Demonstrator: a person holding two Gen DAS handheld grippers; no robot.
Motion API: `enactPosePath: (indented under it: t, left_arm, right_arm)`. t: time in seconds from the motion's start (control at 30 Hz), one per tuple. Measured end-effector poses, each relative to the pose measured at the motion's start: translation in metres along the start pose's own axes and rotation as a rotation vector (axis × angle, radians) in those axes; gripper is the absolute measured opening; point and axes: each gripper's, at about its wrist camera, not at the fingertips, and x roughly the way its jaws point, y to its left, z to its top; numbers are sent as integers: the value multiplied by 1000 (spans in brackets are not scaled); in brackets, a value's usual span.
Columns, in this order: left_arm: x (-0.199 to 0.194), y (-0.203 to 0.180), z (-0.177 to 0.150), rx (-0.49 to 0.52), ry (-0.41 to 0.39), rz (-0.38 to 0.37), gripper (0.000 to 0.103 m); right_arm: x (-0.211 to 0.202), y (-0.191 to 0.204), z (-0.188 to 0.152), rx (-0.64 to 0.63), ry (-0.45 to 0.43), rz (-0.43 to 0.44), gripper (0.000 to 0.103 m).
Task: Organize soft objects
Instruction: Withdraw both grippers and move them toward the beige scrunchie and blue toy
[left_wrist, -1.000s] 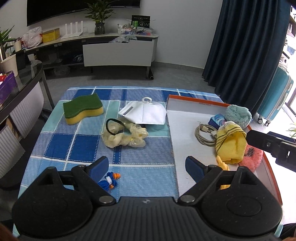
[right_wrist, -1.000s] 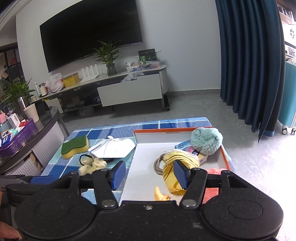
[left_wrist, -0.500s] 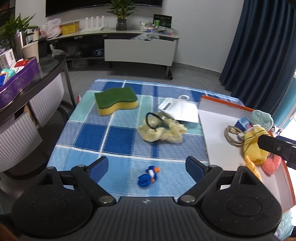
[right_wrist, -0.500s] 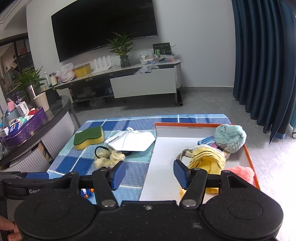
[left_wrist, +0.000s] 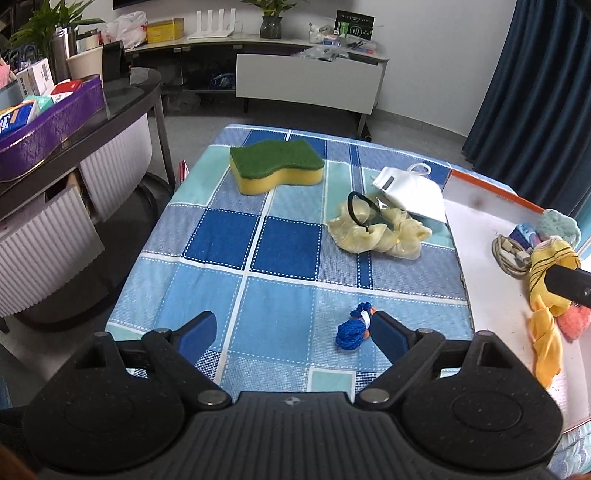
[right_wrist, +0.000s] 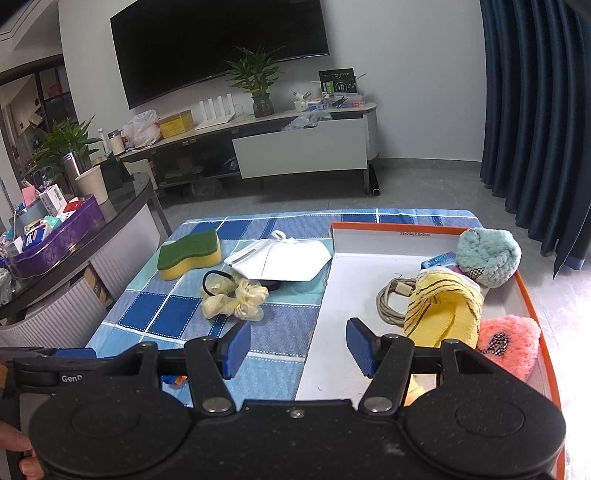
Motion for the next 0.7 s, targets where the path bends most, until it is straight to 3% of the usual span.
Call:
enactPosePath:
  t: [0.7]
  left_arm:
    - [59, -38, 38, 87, 9, -70, 98]
  right_arm:
    - [29, 15, -16, -27, 80, 68, 70]
